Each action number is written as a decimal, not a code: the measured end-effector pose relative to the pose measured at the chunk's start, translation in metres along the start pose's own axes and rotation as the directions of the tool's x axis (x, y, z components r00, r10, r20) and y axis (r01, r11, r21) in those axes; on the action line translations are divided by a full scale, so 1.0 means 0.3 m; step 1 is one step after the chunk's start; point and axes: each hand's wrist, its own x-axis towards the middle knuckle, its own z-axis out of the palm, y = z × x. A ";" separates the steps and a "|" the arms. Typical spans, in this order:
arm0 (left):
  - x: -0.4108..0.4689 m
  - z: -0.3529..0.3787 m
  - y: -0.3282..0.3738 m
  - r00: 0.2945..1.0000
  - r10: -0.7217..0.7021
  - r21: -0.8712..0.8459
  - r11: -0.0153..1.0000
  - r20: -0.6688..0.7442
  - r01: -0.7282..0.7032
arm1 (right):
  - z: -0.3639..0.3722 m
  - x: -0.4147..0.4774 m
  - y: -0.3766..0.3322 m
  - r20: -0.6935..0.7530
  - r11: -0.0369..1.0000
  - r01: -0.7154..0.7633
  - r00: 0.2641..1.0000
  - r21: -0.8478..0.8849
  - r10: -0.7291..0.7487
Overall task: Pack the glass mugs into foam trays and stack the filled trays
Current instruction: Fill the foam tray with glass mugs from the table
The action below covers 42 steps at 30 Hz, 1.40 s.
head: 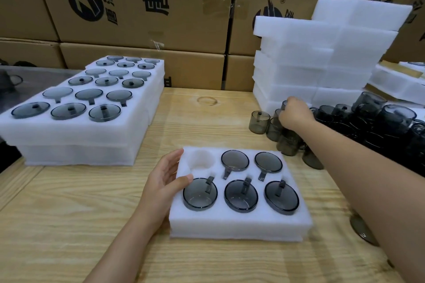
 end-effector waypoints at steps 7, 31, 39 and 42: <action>0.003 -0.003 -0.015 1.000 0.021 -0.008 1.000 0.001 -0.021 | 0.015 0.044 0.032 0.028 0.990 0.065 0.998 -0.126 -0.062; 0.061 0.045 0.158 0.971 0.240 0.005 0.971 -0.010 -0.240 | -0.056 -0.439 -0.270 0.195 0.647 0.590 0.649 0.483 -0.736; 0.061 0.037 0.104 0.976 0.218 0.048 0.975 0.004 -0.218 | 0.050 -0.419 -0.258 0.253 0.666 0.437 0.688 0.605 -0.681; 0.061 0.024 0.096 0.982 0.189 0.100 0.977 0.001 -0.188 | 0.055 -0.410 -0.263 0.259 0.684 0.576 0.649 0.447 -0.716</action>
